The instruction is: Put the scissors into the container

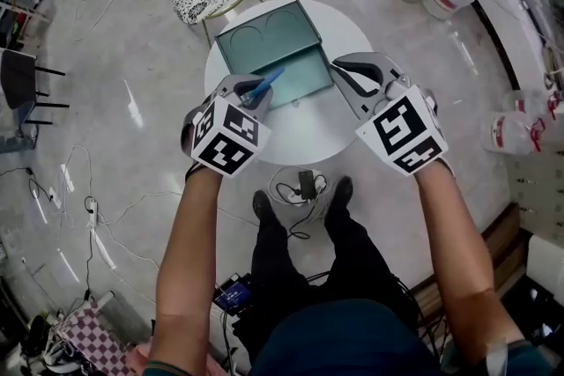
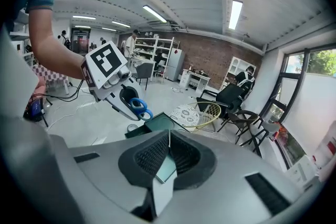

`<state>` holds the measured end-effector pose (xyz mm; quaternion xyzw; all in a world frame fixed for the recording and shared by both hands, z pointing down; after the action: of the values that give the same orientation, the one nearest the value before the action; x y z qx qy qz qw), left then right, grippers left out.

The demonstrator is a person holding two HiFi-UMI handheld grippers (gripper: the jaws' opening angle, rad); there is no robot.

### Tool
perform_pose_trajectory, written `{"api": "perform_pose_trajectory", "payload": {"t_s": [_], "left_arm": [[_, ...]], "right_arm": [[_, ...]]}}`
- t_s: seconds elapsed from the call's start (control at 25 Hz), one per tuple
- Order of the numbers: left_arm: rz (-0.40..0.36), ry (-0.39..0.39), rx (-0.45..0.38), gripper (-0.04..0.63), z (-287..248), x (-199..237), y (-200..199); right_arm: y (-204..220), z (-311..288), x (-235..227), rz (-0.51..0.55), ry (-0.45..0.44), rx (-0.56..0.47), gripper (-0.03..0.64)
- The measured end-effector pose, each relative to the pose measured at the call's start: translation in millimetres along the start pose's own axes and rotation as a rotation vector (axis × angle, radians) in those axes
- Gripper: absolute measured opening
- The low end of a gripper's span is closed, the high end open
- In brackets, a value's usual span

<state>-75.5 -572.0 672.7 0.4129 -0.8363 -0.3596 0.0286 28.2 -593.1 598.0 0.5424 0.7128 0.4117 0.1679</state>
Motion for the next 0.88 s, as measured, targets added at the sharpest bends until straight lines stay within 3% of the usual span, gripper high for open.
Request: {"api": "perform_pose_trajectory", "payload": {"t_s": [0.52,0.88], "left_arm": [[0.048,0.051,0.087,0.060,-105,-17,48],[0.064,0.060,0.152,0.060,-148,-20,74]], "right_arm": [[90,-45,7,-0.072,-0.054,0.070,0.038],[130,-64,15,-0.118,-0.072,0.100,0.038]]}}
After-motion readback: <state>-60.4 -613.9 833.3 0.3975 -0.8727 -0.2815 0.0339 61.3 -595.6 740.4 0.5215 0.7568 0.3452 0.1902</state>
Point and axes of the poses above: the fingertips, and each gripper's own axes: z backward along the fingers, x to its left, y out of its underside, the point moved 1 cm from there along z, backward along the fingers, and after that the axes turned 5 degrees about -y, right-handed, at the moved point
